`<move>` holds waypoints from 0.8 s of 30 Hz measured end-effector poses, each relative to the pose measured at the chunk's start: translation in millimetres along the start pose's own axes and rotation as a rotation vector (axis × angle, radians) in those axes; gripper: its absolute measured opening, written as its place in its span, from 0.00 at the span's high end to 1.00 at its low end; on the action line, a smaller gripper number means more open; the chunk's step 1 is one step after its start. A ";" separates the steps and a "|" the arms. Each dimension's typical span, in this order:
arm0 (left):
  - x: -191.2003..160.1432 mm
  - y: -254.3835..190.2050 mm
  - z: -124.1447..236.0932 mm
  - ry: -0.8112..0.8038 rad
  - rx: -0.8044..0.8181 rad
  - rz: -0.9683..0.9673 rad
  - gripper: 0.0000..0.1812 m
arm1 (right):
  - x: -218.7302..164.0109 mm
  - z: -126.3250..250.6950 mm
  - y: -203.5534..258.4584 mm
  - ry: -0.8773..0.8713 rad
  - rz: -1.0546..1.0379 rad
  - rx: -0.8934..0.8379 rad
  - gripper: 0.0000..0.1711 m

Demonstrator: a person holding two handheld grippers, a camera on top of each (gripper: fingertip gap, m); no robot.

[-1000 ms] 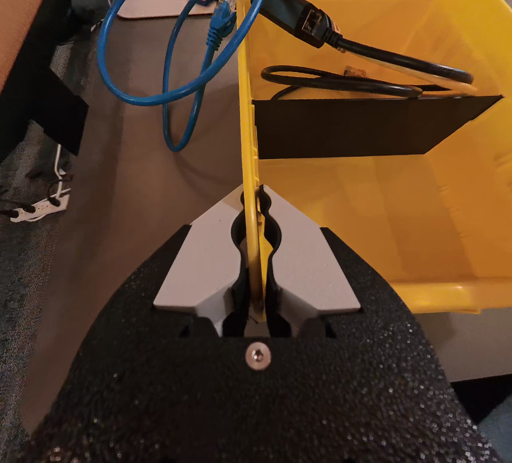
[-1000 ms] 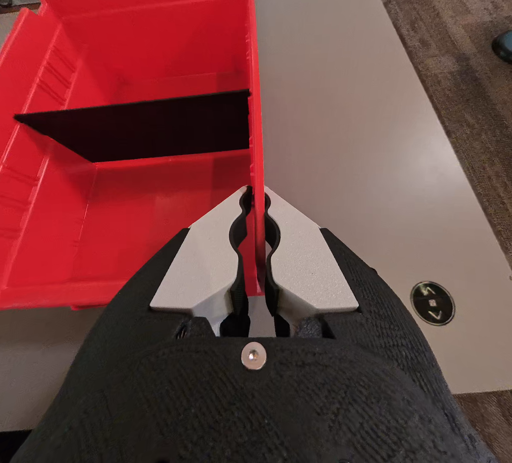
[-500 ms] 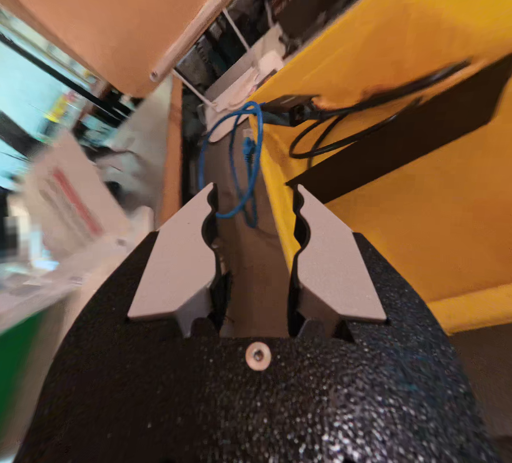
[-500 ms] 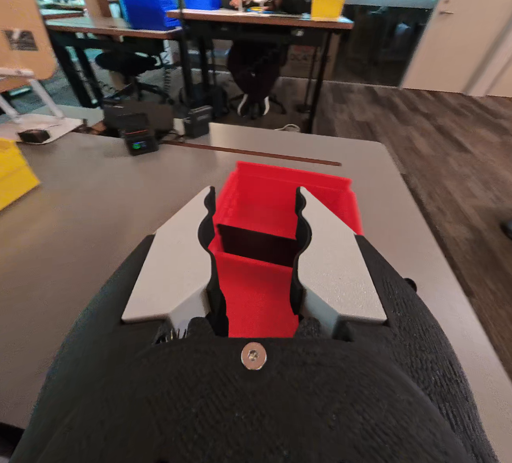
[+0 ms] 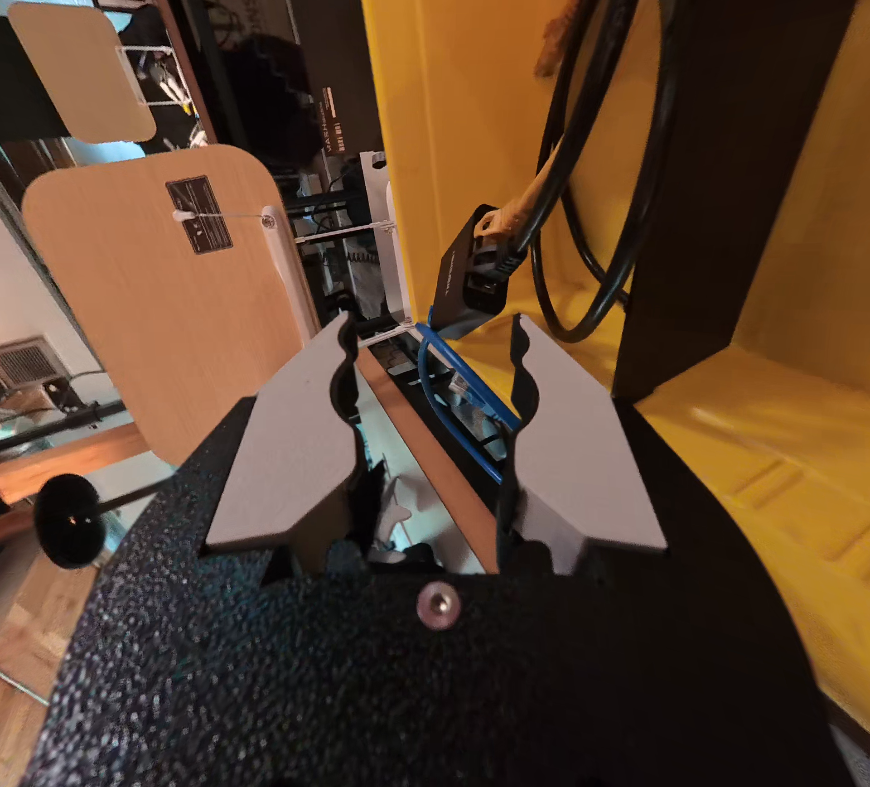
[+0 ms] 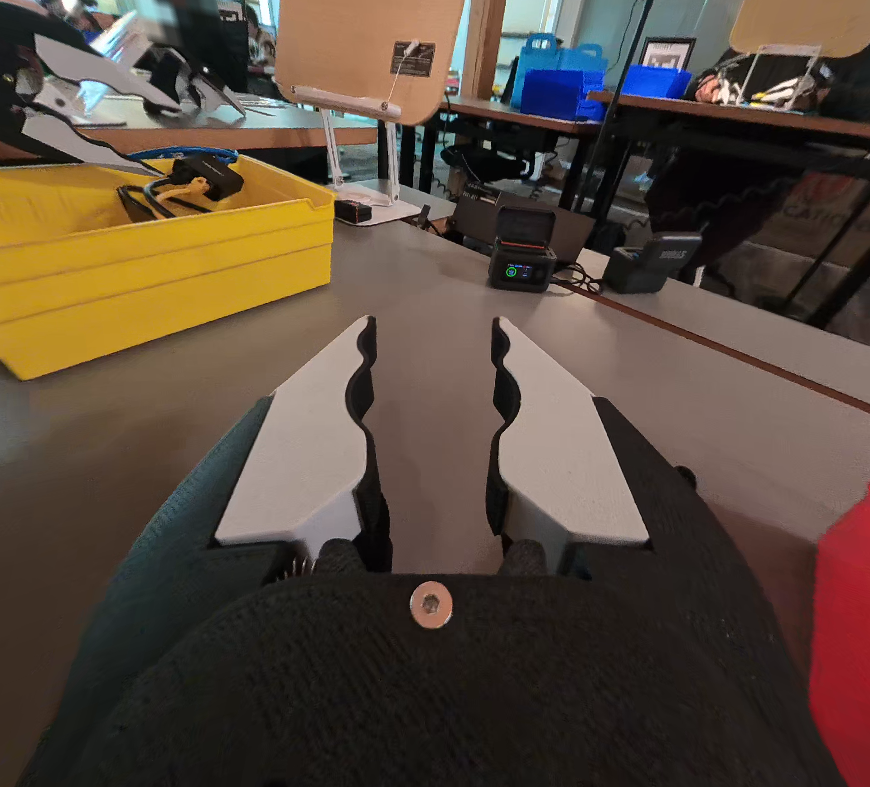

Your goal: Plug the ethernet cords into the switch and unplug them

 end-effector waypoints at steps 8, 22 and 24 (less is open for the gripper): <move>-3.9 -10.3 -37.8 0.089 0.051 -0.227 0.68 | -37.6 -21.4 -8.0 -0.014 0.069 -0.070 0.73; 1.9 -8.4 -58.0 0.180 0.136 -0.183 0.88 | -41.9 -22.3 -3.0 0.019 0.221 -0.117 0.78; 3.8 7.1 -45.9 0.187 0.201 -0.121 0.88 | -41.6 -22.3 -1.8 0.019 0.234 -0.119 0.79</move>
Point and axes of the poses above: each gripper's, where its closed fingertips meet, z back along the fingers, x out of its top, y = z × x across the jaws, the point moved 9 cm from there along z, back along the fingers, and after that the axes turned 8 degrees about z, right-handed, at the moved point
